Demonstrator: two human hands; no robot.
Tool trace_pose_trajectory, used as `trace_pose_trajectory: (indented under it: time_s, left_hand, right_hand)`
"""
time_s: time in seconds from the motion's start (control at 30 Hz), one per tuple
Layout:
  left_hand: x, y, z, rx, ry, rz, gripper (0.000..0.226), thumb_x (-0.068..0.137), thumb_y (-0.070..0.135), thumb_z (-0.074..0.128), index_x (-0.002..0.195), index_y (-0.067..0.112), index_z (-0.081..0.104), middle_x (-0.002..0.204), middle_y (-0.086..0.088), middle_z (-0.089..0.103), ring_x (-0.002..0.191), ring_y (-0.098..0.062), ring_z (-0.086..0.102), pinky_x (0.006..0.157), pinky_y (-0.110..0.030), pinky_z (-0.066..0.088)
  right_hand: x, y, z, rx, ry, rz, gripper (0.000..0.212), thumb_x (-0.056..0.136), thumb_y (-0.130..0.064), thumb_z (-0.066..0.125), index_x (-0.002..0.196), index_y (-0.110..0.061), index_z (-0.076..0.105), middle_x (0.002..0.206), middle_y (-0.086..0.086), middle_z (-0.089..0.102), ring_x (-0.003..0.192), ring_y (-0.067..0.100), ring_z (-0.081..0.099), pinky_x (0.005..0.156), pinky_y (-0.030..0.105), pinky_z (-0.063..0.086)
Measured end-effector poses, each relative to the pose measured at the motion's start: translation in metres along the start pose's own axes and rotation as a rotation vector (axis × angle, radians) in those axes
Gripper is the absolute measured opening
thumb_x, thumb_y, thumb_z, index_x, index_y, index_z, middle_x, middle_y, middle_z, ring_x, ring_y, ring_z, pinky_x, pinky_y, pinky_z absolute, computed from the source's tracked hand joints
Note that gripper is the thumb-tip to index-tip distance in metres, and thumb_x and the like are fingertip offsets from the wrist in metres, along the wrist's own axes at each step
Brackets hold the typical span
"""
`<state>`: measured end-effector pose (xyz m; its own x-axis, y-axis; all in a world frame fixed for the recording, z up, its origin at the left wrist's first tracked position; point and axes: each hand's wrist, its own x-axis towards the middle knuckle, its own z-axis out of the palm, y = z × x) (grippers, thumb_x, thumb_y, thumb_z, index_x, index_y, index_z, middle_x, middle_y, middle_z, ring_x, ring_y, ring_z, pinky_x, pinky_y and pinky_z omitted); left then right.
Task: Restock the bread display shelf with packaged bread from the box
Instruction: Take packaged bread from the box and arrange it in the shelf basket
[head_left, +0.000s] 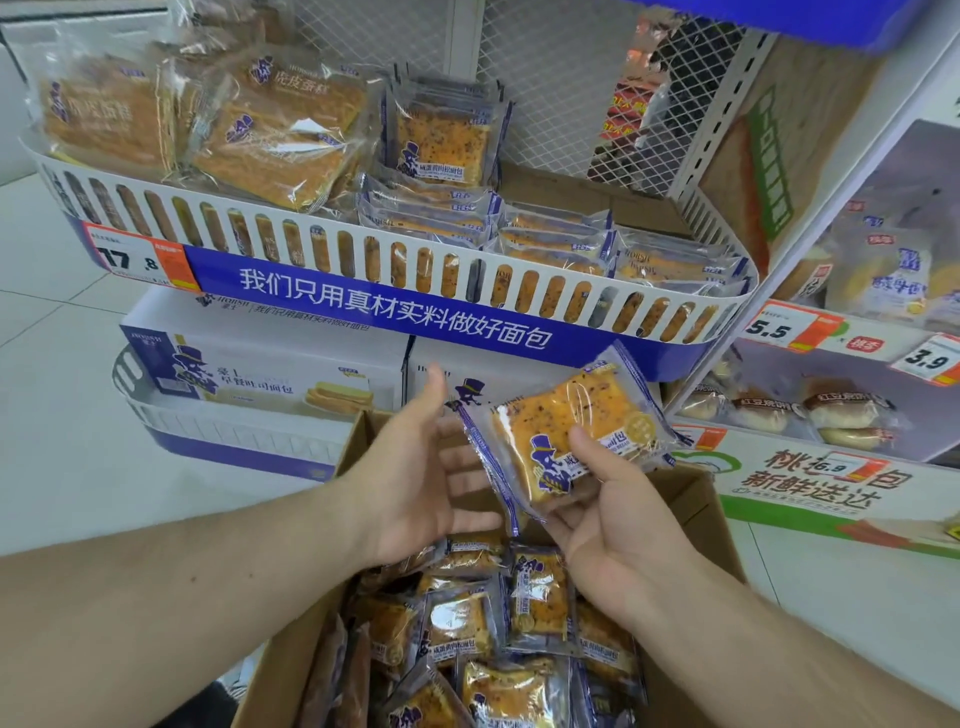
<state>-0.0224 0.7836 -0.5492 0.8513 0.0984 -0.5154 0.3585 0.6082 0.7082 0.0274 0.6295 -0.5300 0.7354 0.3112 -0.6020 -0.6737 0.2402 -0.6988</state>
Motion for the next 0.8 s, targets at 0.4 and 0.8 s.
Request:
trace_pose_trajectory:
  time_s: [0.4,0.8]
  left_hand:
    - [-0.004,0.014,-0.004,0.154,-0.004,0.103,0.031,0.072,0.016,0.070,0.102,0.007,0.068,0.095,-0.012,0.077,0.078,-0.021,0.075,0.060,-0.028,0.060]
    - [0.003,0.001,-0.019,0.516,-0.051,-0.190,0.034,0.089,0.005,0.064,0.122,0.003,0.065,0.102,-0.014,0.076,0.081,-0.024,0.074,0.073,-0.036,0.061]
  right_hand:
    - [0.002,-0.018,-0.012,-0.219,-0.109,-0.162,0.048,0.070,-0.042,0.066,0.112,-0.018,0.066,0.109,0.007,0.076,0.111,0.027,0.067,0.109,0.048,0.038]
    - [0.037,0.009,-0.040,-0.640,-0.249,0.122,0.054,0.081,-0.028,0.068,0.128,0.000,0.062,0.120,0.023,0.069,0.116,0.040,0.063,0.099,0.051,0.052]
